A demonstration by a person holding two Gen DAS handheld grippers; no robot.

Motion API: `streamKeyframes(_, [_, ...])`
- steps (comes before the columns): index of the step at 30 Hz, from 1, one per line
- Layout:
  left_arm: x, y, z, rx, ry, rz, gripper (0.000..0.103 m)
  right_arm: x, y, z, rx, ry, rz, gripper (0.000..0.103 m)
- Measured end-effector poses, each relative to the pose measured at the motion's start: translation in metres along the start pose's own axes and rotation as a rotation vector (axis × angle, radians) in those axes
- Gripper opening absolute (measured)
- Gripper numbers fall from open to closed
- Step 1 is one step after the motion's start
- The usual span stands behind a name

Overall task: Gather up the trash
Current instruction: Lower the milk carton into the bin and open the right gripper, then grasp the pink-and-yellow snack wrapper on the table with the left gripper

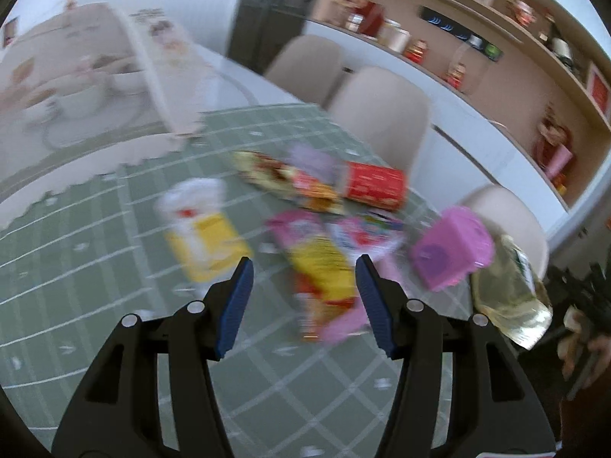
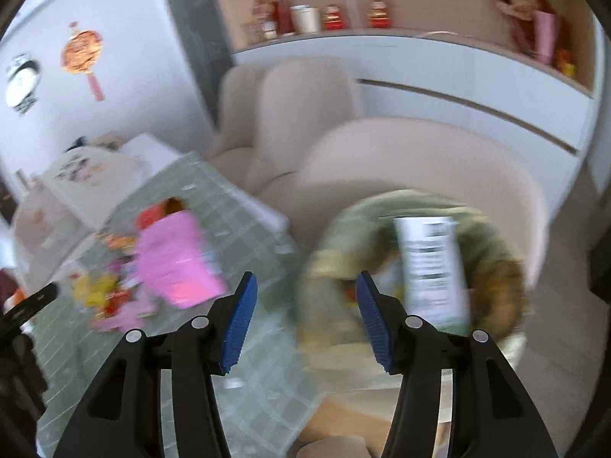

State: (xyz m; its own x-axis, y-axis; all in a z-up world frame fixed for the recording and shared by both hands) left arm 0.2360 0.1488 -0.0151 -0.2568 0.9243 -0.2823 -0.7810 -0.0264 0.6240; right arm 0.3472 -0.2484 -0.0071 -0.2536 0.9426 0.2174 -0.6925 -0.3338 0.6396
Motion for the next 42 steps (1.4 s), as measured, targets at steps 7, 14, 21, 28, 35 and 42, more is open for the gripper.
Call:
streamKeyframes(7, [0.041, 0.005, 0.002, 0.005, 0.054, 0.033, 0.053, 0.068, -0.017, -0.037, 0.071, 0.077, 0.151, 0.051])
streamKeyframes(14, [0.013, -0.026, -0.007, 0.073, 0.031, -0.068, 0.053, 0.086, -0.017, -0.051, 0.078, 0.123, 0.131, 0.051])
streamKeyframes(21, [-0.017, -0.056, -0.019, 0.144, 0.019, -0.115, 0.053, 0.075, -0.022, -0.064, 0.099, 0.118, 0.055, 0.051])
streamKeyframes(28, [-0.039, -0.057, -0.033, 0.152, -0.051, -0.116, 0.053, 0.078, -0.028, -0.074, 0.12, 0.136, 0.054, 0.051])
streamKeyframes(35, [-0.08, -0.031, -0.047, 0.126, -0.287, -0.255, 0.053, 0.08, -0.031, -0.079, 0.132, 0.14, 0.077, 0.051])
streamKeyframes(42, [-0.1, -0.089, -0.059, 0.251, -0.395, -0.22, 0.053, 0.078, -0.025, -0.079, 0.123, 0.142, 0.076, 0.051])
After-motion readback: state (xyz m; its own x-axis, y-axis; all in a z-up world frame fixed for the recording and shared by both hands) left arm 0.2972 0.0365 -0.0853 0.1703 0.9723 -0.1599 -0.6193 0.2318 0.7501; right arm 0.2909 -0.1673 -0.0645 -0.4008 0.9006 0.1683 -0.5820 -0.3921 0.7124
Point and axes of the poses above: each gripper's, at about its wrist camera, not at the fingertips, and y roughly against the way its jaws point, x to its left, z to its top, the point moved 5 cm from there along -y, roughly the way its jaws point, and after that the axes turned 7 degrees about -x, right-handed, at the moved point
